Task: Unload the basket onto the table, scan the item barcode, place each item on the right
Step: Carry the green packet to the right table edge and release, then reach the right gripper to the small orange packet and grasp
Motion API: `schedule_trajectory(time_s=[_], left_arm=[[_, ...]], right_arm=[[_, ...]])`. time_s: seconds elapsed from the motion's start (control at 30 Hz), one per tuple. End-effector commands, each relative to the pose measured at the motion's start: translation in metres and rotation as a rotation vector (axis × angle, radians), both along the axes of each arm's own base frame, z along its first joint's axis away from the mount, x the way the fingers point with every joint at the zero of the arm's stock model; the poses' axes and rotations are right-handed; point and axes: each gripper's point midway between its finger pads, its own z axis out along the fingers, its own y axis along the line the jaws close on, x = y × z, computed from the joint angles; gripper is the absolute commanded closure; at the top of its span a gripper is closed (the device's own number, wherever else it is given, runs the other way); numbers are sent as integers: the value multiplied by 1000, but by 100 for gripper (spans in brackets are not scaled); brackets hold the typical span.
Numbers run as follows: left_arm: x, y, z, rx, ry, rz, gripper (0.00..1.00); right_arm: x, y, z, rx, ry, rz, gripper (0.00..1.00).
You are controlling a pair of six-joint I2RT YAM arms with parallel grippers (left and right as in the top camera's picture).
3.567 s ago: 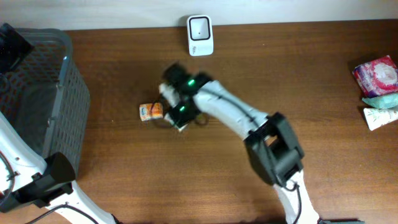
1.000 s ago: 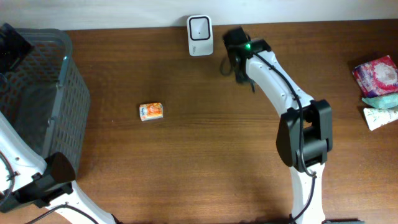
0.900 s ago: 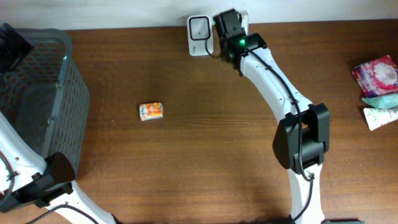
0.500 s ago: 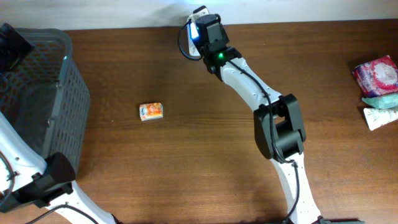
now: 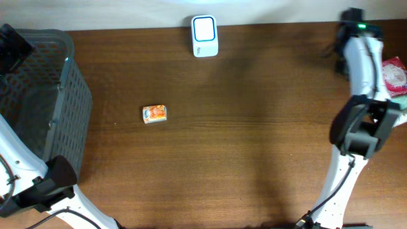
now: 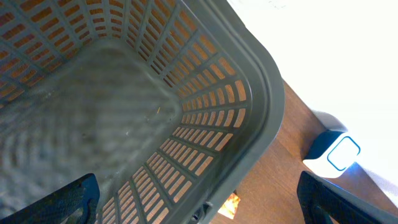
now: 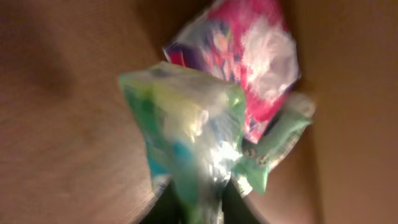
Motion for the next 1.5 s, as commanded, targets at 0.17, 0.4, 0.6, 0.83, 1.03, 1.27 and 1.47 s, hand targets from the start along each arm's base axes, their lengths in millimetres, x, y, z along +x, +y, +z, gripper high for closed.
schedule_trajectory(time_s=[0.17,0.4,0.6,0.83,1.03,1.27,1.47], left_arm=[[-3,-2,7,6,-20,0,1],[-3,-2,7,6,-20,0,1],[-3,-2,7,6,-20,0,1],[-3,-2,7,6,-20,0,1],[-3,-2,7,6,-20,0,1],[-3,-2,7,6,-20,0,1],[-3,-2,7,6,-20,0,1]], right_arm=[[8,35,-14,559,-217,-21,12],[54,253,-4,915,-194,396,12],[11,462,0,1165,-55,507,24],[-57,628,-29,1219,-25,78,37],[-68,662,-69,1070,-211,-218,39],[-78,652,-101,987,-164,-203,64],[-23,588,-69,934,-128,342,76]])
